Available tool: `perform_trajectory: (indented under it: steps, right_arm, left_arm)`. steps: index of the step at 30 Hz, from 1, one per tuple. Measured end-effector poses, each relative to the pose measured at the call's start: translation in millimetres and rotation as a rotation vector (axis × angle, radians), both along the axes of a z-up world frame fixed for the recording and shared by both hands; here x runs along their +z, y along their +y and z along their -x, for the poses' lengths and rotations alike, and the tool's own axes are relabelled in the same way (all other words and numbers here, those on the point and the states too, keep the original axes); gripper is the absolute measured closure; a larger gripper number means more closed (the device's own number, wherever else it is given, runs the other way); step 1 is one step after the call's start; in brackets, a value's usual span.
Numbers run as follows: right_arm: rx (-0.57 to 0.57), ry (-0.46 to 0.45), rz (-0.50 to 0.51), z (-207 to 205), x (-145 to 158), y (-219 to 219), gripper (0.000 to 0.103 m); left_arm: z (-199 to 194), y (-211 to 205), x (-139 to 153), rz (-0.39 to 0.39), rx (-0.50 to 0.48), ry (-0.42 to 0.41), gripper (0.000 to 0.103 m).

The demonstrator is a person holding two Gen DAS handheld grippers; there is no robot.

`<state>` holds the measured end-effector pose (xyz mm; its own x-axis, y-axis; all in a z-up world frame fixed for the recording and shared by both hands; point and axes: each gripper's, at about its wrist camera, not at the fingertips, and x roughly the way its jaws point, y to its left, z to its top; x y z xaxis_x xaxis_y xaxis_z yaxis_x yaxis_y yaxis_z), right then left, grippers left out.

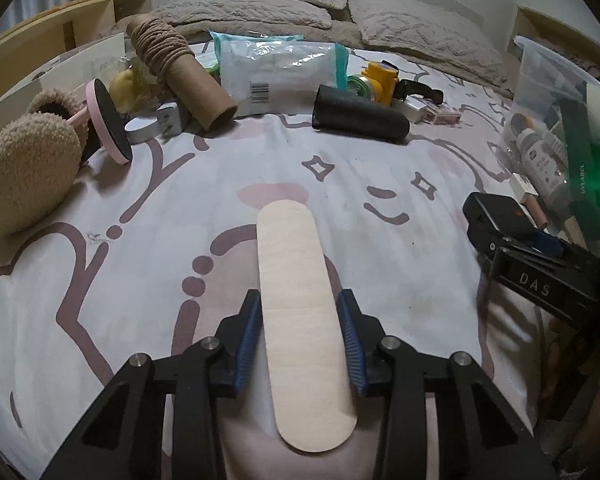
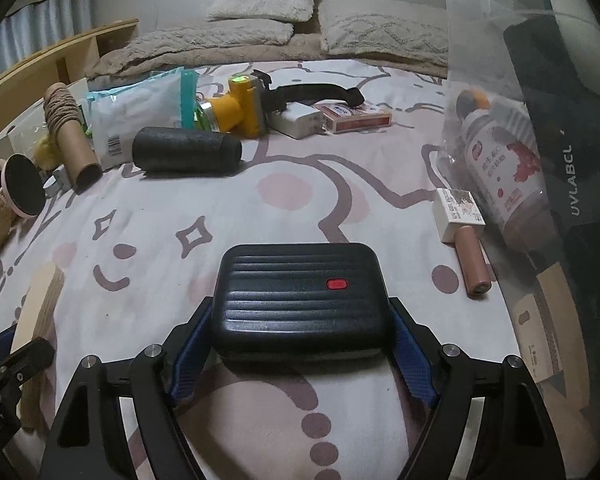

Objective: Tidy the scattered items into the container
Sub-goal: 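Close the left gripper on the wooden paddle and lift it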

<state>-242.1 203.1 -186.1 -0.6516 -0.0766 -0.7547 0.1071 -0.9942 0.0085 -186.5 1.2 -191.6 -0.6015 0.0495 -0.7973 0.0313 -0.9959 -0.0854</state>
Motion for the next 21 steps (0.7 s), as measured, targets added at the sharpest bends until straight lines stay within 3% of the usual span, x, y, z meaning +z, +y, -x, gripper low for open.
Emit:
perform_trajectory:
  steps: [7,21]
  right_arm:
    - [0.029,0.034,0.016,-9,7,-4,0.021]
    - [0.053,0.01,0.129,-34,10,2,0.021]
  left_arm:
    - [-3,-3,3,-0.086,-0.013,0.005,0.065]
    - [-12,3,8,-0.054,-0.039,0.03,0.066]
